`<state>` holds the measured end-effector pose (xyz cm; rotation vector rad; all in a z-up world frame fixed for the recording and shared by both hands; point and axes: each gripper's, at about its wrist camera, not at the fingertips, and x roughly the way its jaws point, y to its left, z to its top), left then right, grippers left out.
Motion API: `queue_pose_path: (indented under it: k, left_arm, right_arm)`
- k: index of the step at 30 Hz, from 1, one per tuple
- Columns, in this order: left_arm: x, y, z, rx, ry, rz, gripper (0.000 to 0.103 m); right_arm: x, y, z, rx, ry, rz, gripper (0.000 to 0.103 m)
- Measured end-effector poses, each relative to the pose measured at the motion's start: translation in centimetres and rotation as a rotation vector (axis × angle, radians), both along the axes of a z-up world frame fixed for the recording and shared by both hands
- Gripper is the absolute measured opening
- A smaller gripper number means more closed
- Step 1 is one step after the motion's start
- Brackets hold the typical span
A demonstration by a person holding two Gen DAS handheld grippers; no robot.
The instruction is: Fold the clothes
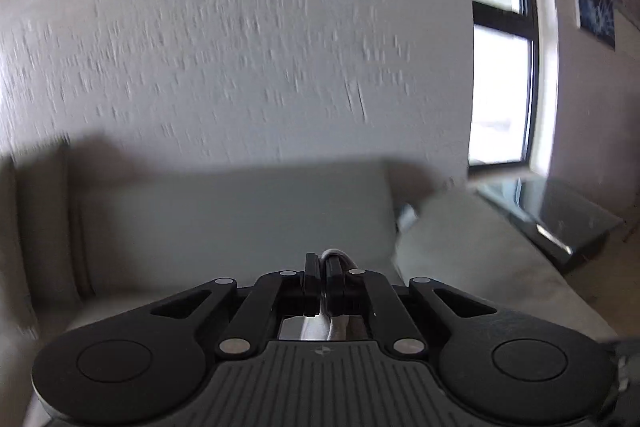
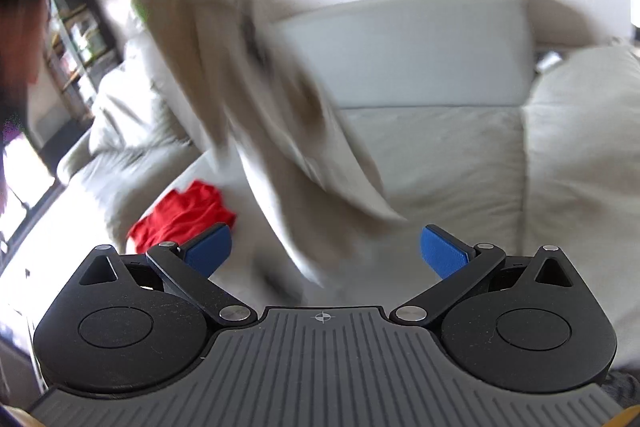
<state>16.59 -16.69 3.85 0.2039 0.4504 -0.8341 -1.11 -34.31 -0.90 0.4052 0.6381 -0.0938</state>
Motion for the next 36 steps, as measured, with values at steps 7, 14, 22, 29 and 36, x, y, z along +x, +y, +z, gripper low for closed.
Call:
queue_pose_path:
  k: [7, 14, 22, 29, 36]
  left_arm:
    - [-2.2, 4.0, -12.4, -0.067, 0.344, 0.262, 0.054]
    - [-3.5, 20.4, -17.5, -0.053, 0.46, 0.634, 0.087]
    - [-2.0, 36.3, -31.1, 0.25, 0.731, 0.967, 0.082]
    - [-1.2, 40.3, -45.3, 0.273, 0.91, 1.113, 0.074]
    - [-1.6, 42.1, -49.6, 0.419, 1.006, 1.253, 0.006]
  right_arm:
    - [-0.5, -1.3, -1.5, 0.037, 0.079, -0.048, 0.103]
    - [3.8, 5.3, -0.3, 0.117, 0.08, 0.214, 0.103]
    - [13.6, 23.6, -2.1, -0.02, 0.237, 0.598, 0.103]
    - [16.5, 31.7, -5.2, -0.039, 0.273, 0.745, 0.103]
    - [18.2, 29.2, -7.4, 0.087, 0.357, 0.631, 0.103]
